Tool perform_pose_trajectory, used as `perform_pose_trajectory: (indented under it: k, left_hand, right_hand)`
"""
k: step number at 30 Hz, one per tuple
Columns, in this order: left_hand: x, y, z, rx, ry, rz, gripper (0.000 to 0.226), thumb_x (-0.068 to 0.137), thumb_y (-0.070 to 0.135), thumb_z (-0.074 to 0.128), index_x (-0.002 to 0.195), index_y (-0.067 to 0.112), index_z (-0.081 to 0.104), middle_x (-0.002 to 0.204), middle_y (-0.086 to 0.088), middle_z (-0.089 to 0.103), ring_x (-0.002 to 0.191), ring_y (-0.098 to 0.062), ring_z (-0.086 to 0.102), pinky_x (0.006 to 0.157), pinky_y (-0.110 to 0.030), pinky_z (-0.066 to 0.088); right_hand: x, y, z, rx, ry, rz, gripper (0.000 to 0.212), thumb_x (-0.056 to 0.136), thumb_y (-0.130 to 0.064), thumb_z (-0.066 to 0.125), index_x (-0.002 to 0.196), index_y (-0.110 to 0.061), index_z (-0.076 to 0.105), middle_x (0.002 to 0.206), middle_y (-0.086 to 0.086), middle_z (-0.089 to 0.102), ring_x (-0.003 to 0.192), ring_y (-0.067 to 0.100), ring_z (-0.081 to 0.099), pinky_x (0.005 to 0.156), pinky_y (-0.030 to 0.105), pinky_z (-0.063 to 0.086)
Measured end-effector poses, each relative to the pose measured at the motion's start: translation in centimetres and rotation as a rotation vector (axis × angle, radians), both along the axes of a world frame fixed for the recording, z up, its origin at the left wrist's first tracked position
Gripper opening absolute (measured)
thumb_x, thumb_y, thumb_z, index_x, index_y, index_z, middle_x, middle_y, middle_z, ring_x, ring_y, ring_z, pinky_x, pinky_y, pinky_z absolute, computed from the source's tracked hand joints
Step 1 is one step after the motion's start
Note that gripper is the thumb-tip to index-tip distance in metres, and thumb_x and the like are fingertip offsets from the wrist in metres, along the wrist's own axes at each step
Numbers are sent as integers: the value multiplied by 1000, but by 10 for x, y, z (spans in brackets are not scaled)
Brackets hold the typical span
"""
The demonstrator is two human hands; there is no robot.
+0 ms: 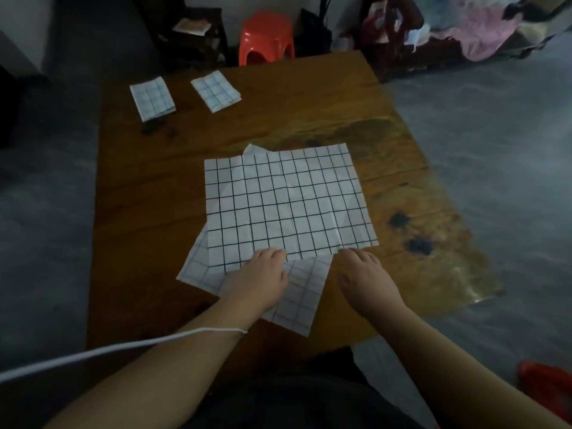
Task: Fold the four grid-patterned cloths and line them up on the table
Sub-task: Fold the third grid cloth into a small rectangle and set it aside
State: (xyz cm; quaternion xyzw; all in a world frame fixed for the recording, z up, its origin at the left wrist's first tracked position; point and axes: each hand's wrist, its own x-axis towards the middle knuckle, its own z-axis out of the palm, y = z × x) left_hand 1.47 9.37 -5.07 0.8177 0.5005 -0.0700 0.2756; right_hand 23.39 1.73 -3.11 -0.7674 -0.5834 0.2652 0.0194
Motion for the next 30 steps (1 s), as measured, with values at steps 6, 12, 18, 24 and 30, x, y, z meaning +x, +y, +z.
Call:
perform_pose_trajectory:
  k: [6, 12, 18, 24, 30]
  left_hand:
    - [56, 17, -27, -26, -35, 124, 52, 102, 22, 48, 153, 20, 36, 159, 0, 35, 147, -18, 25, 121, -38, 29]
    - [112, 13, -36, -62, -29, 176, 54, 102, 17, 50, 154, 20, 35, 161, -1, 31, 149, -21, 21, 120, -44, 31]
    - [140, 0, -35, -6, -40, 205, 62, 100, 24, 56, 156, 26, 28, 163, 1, 24, 153, -21, 12, 125, -44, 18]
    - [148, -7, -22, 83, -77, 214, 70, 95, 41, 62, 154, 28, 28, 159, 6, 32, 148, -17, 22, 124, -40, 17]
    - [137, 2, 14, 152, -209, 408, 33, 96, 29, 60, 129, 31, 60, 120, 11, 63, 105, -12, 58, 83, -32, 45]
  right_hand:
    - [73, 65, -42, -41, -21, 196, 56, 97, -15, 50, 151, -28, 39, 158, -1, 36, 149, 22, 23, 120, 45, 29]
    - [121, 91, -74, -21, -59, 356, 41, 98, -23, 53, 138, -27, 51, 143, -3, 48, 136, 26, 39, 111, 48, 36]
    - [125, 86, -69, -5, -7, 395, 21, 99, -30, 49, 117, -32, 60, 119, -9, 57, 118, 19, 47, 99, 44, 37]
    - [112, 89, -37, 119, 256, 411, 8, 99, -24, 55, 105, -30, 56, 96, -14, 57, 94, 14, 58, 89, 36, 41]
    - [104, 98, 7, 279, 352, 406, 17, 100, -28, 59, 116, -24, 62, 103, -16, 56, 95, 5, 49, 93, 39, 46]
